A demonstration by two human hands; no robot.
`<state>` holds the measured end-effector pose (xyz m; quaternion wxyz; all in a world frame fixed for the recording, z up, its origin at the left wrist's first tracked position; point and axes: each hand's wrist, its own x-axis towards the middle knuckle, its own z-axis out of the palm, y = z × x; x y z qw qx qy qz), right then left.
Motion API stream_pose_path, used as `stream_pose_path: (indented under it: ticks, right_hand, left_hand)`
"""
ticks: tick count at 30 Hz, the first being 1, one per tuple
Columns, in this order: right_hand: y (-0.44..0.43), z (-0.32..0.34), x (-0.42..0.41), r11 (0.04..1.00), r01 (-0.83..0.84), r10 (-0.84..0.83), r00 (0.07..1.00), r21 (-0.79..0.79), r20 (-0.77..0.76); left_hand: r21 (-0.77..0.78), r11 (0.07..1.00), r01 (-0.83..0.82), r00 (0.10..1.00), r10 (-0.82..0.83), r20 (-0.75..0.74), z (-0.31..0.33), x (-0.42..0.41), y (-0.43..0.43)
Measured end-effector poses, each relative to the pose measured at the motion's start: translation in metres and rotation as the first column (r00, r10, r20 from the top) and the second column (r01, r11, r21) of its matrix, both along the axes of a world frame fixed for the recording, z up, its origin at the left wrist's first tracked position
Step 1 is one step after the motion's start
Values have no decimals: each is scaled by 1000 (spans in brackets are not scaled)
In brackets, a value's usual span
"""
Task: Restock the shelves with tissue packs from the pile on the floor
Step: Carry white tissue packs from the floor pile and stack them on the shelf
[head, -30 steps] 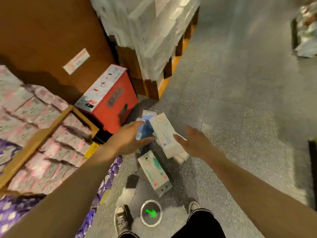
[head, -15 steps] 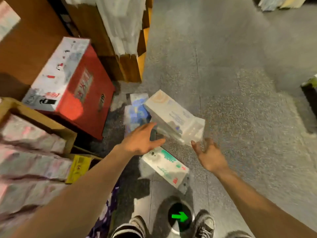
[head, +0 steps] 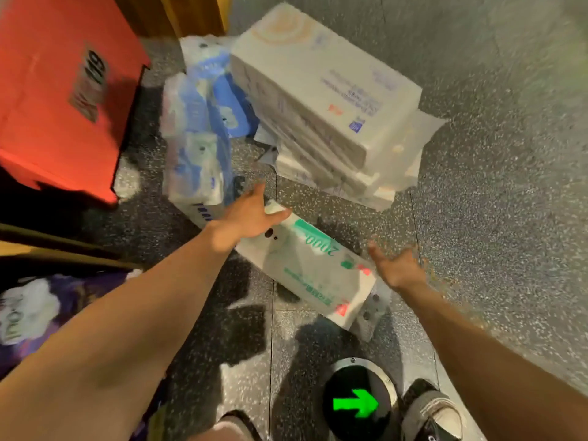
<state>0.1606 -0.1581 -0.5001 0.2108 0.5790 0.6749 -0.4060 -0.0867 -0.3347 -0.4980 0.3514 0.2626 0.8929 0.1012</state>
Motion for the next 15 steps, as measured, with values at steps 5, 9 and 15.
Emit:
stream_pose_path:
  ticks: [5, 9, 15]
  right_hand:
    - [-11, -87, -11, 993, 52, -52, 999, -108, -2]
    - [-29, -133, -6, 898, 399, -427, 892, -185, -148]
    - [-22, -122, 0, 722, 652, -692, 689, -234, -214]
  left_hand:
    - [-60, 990, -132, 988, 136, 72, -85, -12, 5]
    - [-32, 989, -145, 977, 149, 154, -127, -10, -5]
    - [33, 949, -314, 945, 309, 109, -101, -8, 2]
